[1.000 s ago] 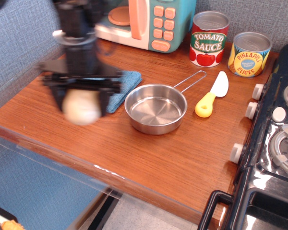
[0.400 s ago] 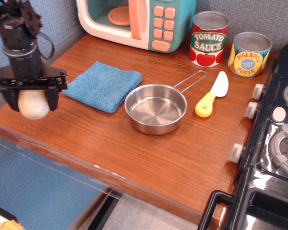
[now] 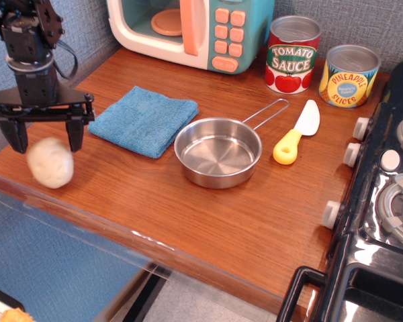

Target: Place the potato on the far edge of the table

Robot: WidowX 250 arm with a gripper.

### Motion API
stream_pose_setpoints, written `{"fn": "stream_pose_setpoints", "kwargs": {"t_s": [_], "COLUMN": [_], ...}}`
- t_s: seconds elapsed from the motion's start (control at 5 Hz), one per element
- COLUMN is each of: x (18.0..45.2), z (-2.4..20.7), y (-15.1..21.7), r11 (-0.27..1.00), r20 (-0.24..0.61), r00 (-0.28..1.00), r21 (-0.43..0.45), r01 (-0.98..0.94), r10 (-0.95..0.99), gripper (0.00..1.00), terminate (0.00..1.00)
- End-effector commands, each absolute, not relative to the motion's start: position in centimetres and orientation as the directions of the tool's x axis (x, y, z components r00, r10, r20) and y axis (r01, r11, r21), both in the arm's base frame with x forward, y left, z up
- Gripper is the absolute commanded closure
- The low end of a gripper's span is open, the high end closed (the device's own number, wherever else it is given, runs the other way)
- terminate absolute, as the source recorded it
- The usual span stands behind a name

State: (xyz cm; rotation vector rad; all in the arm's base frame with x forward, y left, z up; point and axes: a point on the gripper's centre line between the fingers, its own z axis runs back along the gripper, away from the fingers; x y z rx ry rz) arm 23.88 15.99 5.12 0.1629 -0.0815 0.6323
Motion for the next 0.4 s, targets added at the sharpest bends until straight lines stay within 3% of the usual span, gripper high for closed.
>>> {"fn": "stream_pose_setpoints", "kwargs": {"t_s": [0.0, 0.2], "x": [24.4, 25.7], "z": [8.1, 9.1], "y": [13.8, 11.9], "r11": [0.881, 0.942], "r20": [0.207, 0.250], "r00": [0.872, 0.920], "r21": [0.081, 0.063], "r01": [-0.467, -0.328], "r10": [0.443, 0.303], "gripper": [0.00, 0.00], "terminate": [0.00, 0.00]}}
